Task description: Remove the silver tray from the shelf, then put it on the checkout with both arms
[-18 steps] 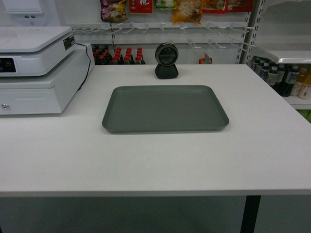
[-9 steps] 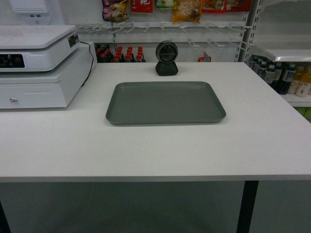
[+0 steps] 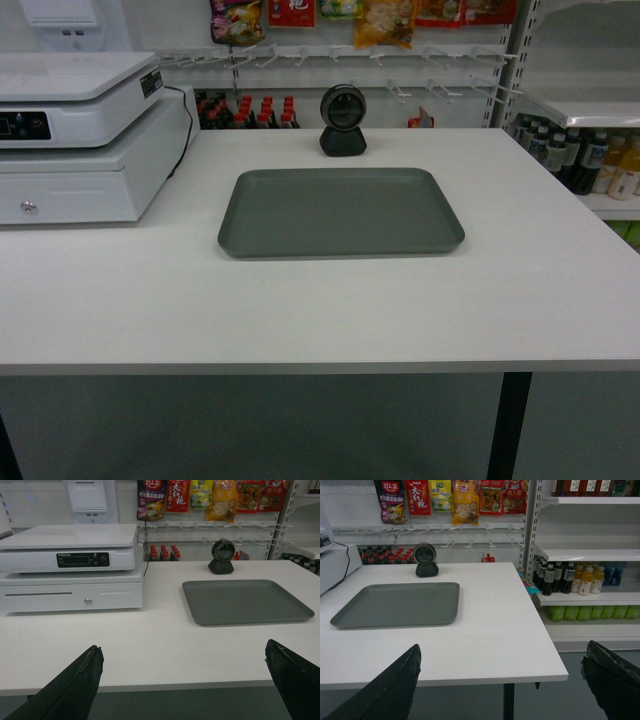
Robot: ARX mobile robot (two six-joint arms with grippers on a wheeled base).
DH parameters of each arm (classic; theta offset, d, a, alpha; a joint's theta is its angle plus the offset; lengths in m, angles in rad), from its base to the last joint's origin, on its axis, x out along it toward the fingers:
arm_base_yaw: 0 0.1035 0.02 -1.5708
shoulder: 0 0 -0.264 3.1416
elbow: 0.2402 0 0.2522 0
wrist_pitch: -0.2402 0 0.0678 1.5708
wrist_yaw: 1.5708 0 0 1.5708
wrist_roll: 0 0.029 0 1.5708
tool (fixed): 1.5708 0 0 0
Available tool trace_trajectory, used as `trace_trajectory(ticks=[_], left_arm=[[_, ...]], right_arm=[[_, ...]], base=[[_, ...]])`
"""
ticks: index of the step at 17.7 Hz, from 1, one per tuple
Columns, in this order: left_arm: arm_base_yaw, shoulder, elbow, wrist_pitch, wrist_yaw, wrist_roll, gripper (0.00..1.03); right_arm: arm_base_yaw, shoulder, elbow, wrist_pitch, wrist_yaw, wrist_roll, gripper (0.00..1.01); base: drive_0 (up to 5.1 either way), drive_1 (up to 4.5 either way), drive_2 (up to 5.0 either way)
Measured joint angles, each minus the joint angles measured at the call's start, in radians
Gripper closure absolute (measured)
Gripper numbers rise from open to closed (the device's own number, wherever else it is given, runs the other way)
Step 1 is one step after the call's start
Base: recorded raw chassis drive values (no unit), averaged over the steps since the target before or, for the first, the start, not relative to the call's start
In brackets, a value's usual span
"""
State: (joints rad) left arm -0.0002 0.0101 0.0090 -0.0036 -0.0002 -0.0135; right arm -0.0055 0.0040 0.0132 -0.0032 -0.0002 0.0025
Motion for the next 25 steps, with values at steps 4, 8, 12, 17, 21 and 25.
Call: trace_trajectory(ticks=[4,8,12,17,21,25], left_arm=[[0.000,0.000,0.000,0.002,0.000,0.000,0.05],[0.000,0.000,0.000,0.001,0.000,0.000,0.05],[0.000,0.000,0.000,0.000,-0.001,0.002,0.05],[0.000,0.000,0.000,0.000,-0.001,0.003,0.05],[0.000,0.000,0.000,0.000,-0.001,0.003,0.05],[0.000,0.000,0.000,0.000,0.000,0.003,0.05]], right_arm=[[0.000,0.000,0.000,0.002,0.000,0.000,0.03],[0.000,0.000,0.000,0.001,0.000,0.000,0.03],[0.000,0.000,0.000,0.001,0.000,0.000,0.03],[0.000,0.000,0.000,0.000,0.000,-0.001,0.03],[0.000,0.000,0.000,-0.001,0.000,-0.001,0.03],[0.000,0.000,0.000,0.000,-0.001,-0.002,0.03]], base=[[0.0,0.00,0.0],[0.0,0.00,0.0],[0.0,0.00,0.0],[0.0,0.00,0.0],[0.0,0.00,0.0],[0.0,0.00,0.0]])
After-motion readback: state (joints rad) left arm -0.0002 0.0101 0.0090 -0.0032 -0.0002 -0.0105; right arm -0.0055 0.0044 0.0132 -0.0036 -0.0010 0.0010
